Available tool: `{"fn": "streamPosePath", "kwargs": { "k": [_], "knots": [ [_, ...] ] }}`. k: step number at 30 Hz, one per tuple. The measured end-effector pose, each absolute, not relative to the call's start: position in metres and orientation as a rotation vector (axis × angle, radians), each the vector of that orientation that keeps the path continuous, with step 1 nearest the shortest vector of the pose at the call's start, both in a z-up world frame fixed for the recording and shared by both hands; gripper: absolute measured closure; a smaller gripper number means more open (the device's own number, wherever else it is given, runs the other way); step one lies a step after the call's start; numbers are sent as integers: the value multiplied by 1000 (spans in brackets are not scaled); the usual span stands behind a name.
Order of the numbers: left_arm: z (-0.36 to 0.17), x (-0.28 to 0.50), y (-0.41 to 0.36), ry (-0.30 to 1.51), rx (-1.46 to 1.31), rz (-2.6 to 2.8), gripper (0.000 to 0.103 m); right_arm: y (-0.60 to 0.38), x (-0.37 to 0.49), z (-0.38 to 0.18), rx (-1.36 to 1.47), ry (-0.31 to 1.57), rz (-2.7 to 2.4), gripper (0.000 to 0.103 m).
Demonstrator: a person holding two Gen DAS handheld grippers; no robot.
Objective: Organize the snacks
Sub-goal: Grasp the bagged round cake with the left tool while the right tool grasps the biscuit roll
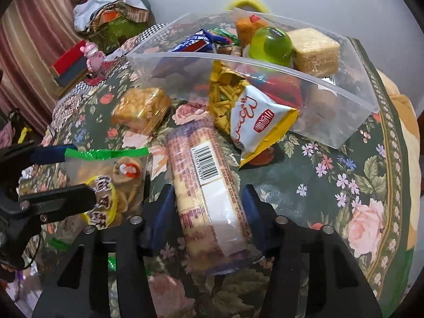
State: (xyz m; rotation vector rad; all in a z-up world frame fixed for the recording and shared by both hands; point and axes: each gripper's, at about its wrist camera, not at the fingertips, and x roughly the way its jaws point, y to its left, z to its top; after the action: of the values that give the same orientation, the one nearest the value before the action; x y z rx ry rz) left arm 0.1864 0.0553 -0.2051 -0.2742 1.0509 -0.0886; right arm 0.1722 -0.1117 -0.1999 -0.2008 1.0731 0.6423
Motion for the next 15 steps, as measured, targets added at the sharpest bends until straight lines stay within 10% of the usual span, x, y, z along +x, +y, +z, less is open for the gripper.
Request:
{"fn": "streamPosePath", "kwargs": {
  "k": [15],
  "knots": [
    [-173, 177, 27, 995, -216, -26, 17, -174, 141, -181, -142, 1022, 590, 61]
  ]
}}
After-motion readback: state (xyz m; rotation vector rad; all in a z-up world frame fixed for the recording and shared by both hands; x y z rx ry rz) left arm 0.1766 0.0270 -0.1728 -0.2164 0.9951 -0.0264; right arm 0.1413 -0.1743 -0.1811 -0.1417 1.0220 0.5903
